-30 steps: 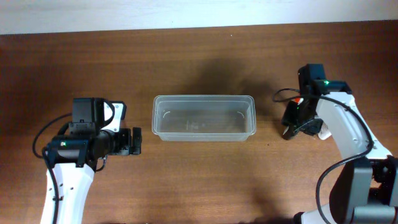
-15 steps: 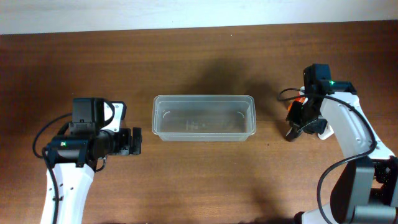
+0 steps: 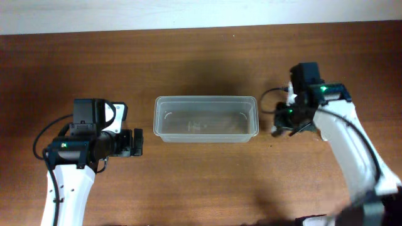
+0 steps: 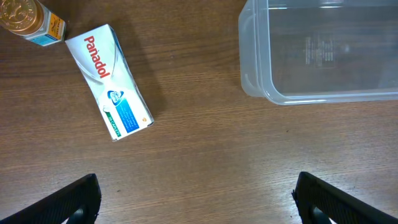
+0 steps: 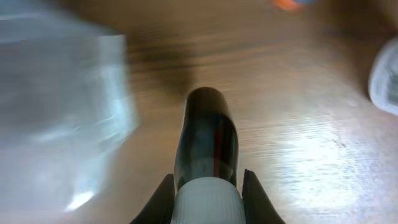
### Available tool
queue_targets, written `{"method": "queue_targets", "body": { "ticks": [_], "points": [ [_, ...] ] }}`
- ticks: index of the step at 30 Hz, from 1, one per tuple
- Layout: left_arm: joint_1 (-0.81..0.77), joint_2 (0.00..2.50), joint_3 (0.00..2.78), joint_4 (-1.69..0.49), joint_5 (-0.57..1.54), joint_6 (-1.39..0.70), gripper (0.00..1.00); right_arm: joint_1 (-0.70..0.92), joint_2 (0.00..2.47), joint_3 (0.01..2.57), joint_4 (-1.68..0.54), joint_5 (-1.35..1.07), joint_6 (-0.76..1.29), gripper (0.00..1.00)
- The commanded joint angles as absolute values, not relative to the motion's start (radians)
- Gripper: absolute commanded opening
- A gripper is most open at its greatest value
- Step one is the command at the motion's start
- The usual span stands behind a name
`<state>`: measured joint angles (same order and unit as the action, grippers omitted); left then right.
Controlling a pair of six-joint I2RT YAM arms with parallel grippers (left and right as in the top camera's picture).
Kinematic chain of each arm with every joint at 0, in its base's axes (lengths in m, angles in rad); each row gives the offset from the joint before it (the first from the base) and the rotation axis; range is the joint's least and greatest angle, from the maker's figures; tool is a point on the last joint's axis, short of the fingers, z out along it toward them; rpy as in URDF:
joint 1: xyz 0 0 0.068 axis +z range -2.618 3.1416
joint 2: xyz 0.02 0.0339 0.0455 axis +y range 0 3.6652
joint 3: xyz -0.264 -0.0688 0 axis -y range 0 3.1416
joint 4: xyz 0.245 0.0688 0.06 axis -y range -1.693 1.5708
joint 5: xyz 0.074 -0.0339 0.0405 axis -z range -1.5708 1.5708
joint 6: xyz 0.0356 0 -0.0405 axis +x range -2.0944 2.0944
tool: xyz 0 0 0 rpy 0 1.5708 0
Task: Pack container
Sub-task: 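Carry the dark bottle with the right gripper into the container's right end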
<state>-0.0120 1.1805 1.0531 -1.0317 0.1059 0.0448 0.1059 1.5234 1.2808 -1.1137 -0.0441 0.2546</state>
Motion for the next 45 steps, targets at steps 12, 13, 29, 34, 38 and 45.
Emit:
{"method": "queue_targets", "body": {
  "ticks": [12, 13, 29, 34, 38, 45],
  "points": [
    [-0.012, 1.184, 1.079, -1.029, 0.124, 0.06, 1.0, 0.367, 1.538, 1.479, -1.122, -0.004, 0.271, 0.12],
    [-0.012, 1.184, 1.079, -1.029, 0.124, 0.06, 1.0, 0.367, 1.566, 1.479, -1.122, -0.004, 0.271, 0.11],
    [-0.012, 1.184, 1.079, -1.03, 0.125, 0.06, 1.0, 0.365, 1.862, 1.48, -0.982, 0.021, 0.27, 0.09],
    [-0.012, 1.184, 1.079, -1.03, 0.125, 0.06, 1.0, 0.365, 1.862, 1.48, -0.987, 0.064, 0.27, 0.21],
    [-0.012, 1.184, 1.079, -1.03, 0.125, 0.06, 1.0, 0.366, 1.861, 1.48, -0.996, 0.064, 0.27, 0.62],
    [-0.012, 1.184, 1.079, -1.03, 0.125, 0.06, 1.0, 0.366, 1.809, 1.529, -1.058, 0.064, 0.266, 0.66]
  ]
}}
